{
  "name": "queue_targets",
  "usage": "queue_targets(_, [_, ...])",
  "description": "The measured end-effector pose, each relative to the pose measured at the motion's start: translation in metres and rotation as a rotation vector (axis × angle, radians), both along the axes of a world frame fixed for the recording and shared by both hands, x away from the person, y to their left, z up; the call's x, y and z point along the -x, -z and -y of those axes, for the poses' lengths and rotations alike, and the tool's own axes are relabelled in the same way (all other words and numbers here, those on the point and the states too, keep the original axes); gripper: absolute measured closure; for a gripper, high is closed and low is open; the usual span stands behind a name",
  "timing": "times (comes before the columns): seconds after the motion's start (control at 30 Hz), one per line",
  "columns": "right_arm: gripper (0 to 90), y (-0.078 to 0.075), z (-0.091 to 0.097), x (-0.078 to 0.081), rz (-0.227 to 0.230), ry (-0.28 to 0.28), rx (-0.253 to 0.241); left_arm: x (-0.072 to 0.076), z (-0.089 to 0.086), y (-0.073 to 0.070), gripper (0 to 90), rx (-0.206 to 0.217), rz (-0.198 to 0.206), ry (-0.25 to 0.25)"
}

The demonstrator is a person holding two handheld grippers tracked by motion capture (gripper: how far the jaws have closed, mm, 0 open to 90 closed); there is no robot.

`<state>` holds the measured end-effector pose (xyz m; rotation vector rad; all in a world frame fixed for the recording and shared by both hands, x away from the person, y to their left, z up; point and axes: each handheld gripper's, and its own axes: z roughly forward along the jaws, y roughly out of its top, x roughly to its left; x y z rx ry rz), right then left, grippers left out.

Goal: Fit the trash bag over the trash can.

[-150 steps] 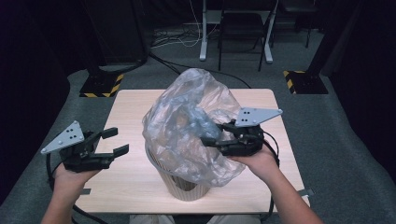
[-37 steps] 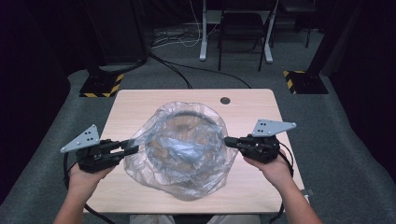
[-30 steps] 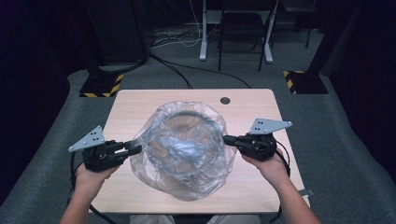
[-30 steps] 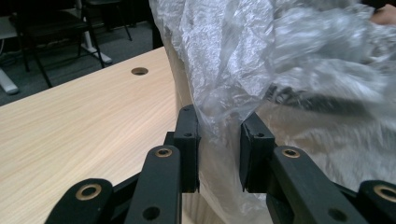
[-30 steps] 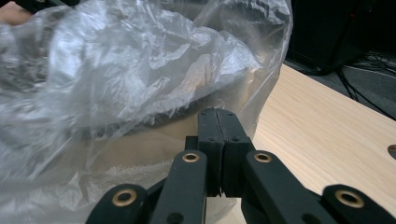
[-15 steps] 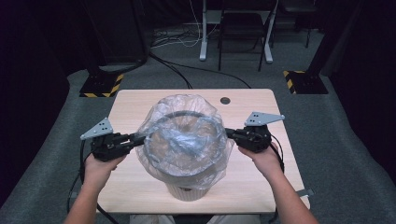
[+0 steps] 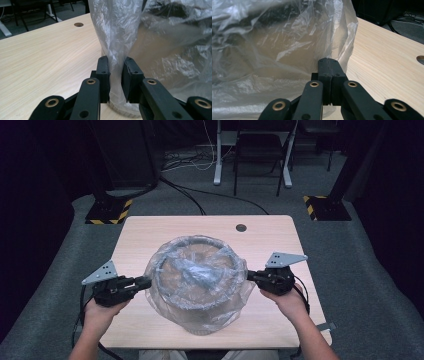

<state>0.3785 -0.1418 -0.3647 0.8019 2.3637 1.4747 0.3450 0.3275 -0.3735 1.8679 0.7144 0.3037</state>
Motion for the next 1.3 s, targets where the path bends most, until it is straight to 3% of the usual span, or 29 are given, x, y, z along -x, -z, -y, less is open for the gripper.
queue_targets(0.2, [89.4, 0.0, 0.009, 0.007, 0.007, -0.001, -0.028, 0.01, -0.006, 0.0, 75.7, 0.018, 0.004, 0.007])
queue_targets(0.33, [84.9, -0.005, 0.011, 0.011, 0.038, 0.0, -0.04, 0.012, -0.01, -0.011, 58.6, 0.058, 0.032, -0.013])
queue_targets(0.4, [80.2, -0.007, 0.011, 0.012, 0.043, 0.003, -0.052, 0.012, -0.01, -0.02, 50.7, 0.059, 0.049, -0.022])
queue_targets(0.53, [69.5, -0.012, 0.013, 0.012, 0.052, 0.018, -0.078, 0.013, -0.011, -0.035, 43.6, 0.061, 0.084, -0.038])
queue_targets(0.67, [56.0, -0.019, 0.015, 0.01, 0.072, 0.042, -0.115, 0.005, -0.01, -0.047, 42.5, 0.058, 0.103, -0.053])
queue_targets(0.87, [51.3, -0.03, 0.005, -0.003, 0.074, 0.035, -0.138, -0.016, 0.005, -0.06, 44.1, 0.06, 0.113, -0.047])
queue_targets(1.0, [56.0, -0.032, -0.003, -0.011, 0.052, -0.004, -0.137, -0.029, 0.013, -0.059, 50.8, 0.04, 0.096, -0.032])
queue_targets(1.13, [73.8, -0.028, -0.005, -0.015, 0.022, -0.039, -0.134, -0.036, 0.018, -0.054, 64.6, 0.012, 0.086, -0.026])
queue_targets(1.23, [89.1, -0.024, -0.007, -0.014, 0.038, -0.055, -0.11, -0.04, 0.021, -0.049, 74.1, -0.022, 0.076, -0.026])
queue_targets(1.3, [90.0, -0.022, -0.009, -0.013, 0.043, -0.059, -0.097, -0.041, 0.024, -0.046, 79.3, -0.045, 0.072, -0.02])
